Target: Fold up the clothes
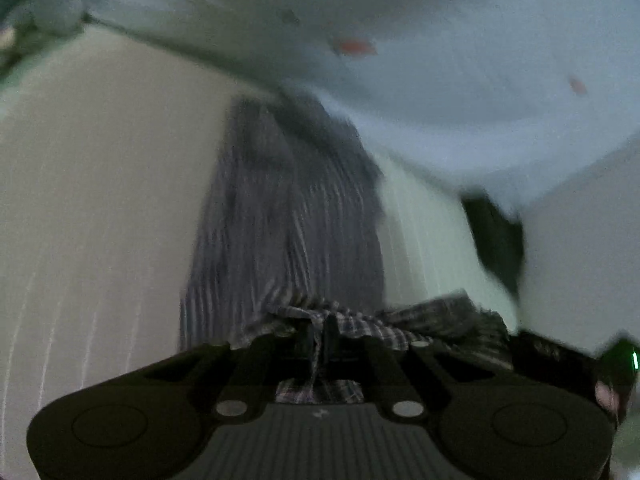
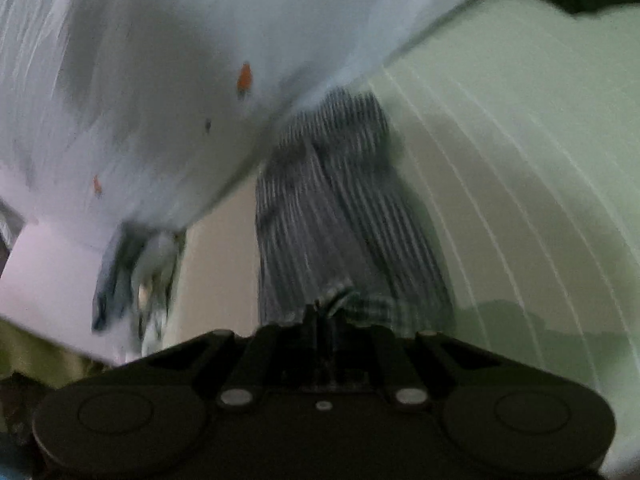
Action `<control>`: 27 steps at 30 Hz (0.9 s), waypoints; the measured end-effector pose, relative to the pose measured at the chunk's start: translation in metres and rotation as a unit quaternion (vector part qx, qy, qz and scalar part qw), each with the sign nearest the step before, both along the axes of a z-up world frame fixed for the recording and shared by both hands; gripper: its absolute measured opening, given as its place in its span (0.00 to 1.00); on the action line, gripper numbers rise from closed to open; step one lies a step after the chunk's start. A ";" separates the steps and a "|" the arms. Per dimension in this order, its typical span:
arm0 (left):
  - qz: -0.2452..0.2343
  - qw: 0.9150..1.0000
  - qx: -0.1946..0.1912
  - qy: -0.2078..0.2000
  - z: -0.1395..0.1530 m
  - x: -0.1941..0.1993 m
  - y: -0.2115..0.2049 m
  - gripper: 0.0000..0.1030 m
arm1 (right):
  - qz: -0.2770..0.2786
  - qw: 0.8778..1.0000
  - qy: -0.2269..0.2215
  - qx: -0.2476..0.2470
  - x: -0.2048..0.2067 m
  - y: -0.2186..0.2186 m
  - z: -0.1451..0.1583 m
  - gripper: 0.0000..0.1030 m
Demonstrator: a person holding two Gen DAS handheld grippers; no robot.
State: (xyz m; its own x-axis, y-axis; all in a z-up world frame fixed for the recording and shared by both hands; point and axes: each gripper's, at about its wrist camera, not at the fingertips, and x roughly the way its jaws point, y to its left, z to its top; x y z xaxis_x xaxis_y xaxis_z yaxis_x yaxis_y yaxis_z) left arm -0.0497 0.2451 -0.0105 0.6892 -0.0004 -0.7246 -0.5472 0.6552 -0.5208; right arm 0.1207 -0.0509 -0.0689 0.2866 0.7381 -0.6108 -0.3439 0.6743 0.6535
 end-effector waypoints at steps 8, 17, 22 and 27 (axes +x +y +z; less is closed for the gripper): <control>0.087 0.996 0.032 -0.009 0.000 -0.011 0.025 0.81 | -0.080 0.994 -0.078 -0.009 0.032 0.008 0.010 0.73; 0.060 0.992 -0.032 0.107 -0.087 -0.008 0.012 0.81 | -0.011 0.996 -0.011 -0.083 0.002 0.002 -0.062 0.73; 0.035 0.991 -0.043 0.123 -0.107 0.011 0.009 0.30 | 0.025 0.993 -0.007 -0.113 0.001 0.028 -0.080 0.23; 0.005 0.990 -0.026 0.138 -0.116 0.008 0.000 0.02 | 0.030 0.992 -0.012 -0.126 -0.016 0.018 -0.083 0.02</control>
State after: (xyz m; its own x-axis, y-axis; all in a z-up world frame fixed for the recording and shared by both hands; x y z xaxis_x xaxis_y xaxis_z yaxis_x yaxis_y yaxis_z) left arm -0.0412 0.2455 -0.1262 0.4643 -0.0372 -0.8849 -0.6795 0.6259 -0.3828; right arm 0.1042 -0.0332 -0.1520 0.2635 0.5799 -0.7709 -0.4018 0.7925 0.4588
